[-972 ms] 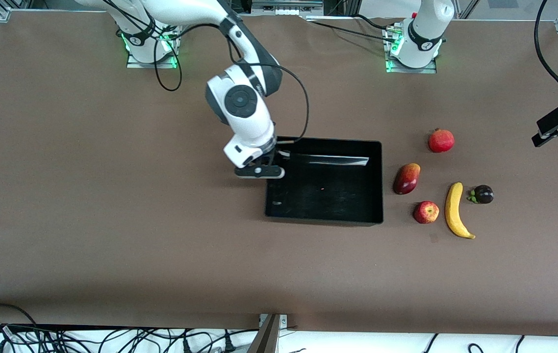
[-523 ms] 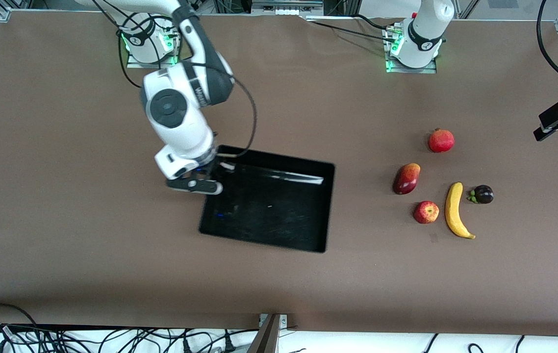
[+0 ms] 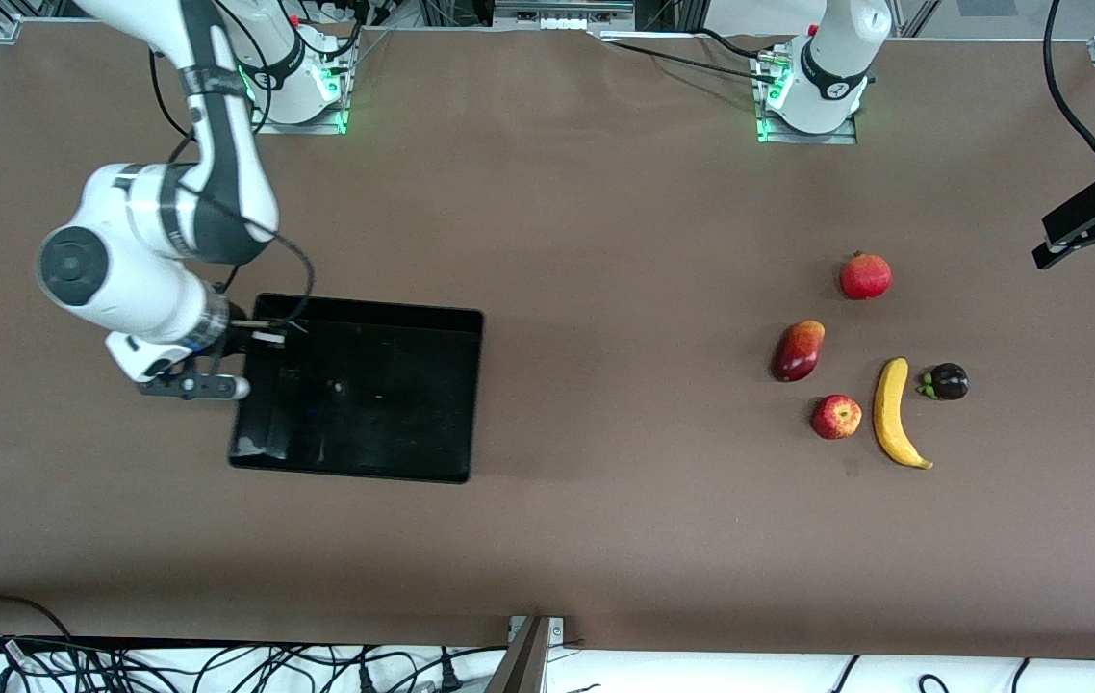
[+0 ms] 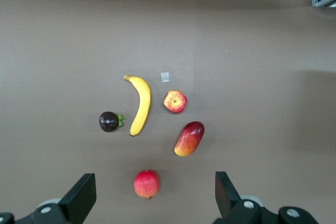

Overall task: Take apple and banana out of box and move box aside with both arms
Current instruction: 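Grip the tray rim with the right gripper and drag the tray sideways, then settle the tray in place and open the right gripper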

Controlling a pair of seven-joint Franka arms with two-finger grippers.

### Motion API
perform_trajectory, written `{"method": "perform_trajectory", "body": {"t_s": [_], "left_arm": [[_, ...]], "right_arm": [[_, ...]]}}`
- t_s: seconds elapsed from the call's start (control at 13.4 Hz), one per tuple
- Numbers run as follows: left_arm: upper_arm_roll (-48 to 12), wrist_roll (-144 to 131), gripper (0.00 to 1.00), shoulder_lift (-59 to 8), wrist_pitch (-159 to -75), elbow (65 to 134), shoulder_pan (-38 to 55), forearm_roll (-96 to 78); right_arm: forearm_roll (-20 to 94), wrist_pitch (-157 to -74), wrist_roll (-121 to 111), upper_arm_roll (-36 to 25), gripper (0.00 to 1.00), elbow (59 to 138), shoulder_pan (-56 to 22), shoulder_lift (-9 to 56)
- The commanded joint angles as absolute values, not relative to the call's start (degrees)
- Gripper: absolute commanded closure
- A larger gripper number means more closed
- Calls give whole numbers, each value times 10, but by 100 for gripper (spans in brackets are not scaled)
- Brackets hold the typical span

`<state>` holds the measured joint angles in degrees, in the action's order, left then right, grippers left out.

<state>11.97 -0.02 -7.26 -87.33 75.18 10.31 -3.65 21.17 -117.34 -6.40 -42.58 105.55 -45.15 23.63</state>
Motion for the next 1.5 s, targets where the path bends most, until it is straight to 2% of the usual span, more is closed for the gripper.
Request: {"method": "perform_trajectory", "body": {"t_s": [0.0, 0.3, 0.67, 1.27, 1.35, 1.42], "left_arm": [[120, 5, 0, -59, -868, 773, 110, -32], [110, 5, 0, -38, -875, 800, 102, -33], [76, 5, 0, -23, -875, 820, 71, -31], [75, 5, 0, -17, -875, 826, 64, -32], [74, 5, 0, -17, -875, 830, 63, -32], [74, 5, 0, -16, -875, 829, 62, -33]], "right_arm": [[232, -1205, -190, -425, 100, 1107, -409, 207], [232, -1231, -225, -429, 100, 1147, -382, 208], [232, -1360, -240, -427, 100, 1231, -380, 198], [233, -1369, -241, -427, 100, 1246, -380, 200], [233, -1369, -239, -427, 86, 1246, -380, 204], [233, -1367, -232, -427, 47, 1244, -379, 207]]}}
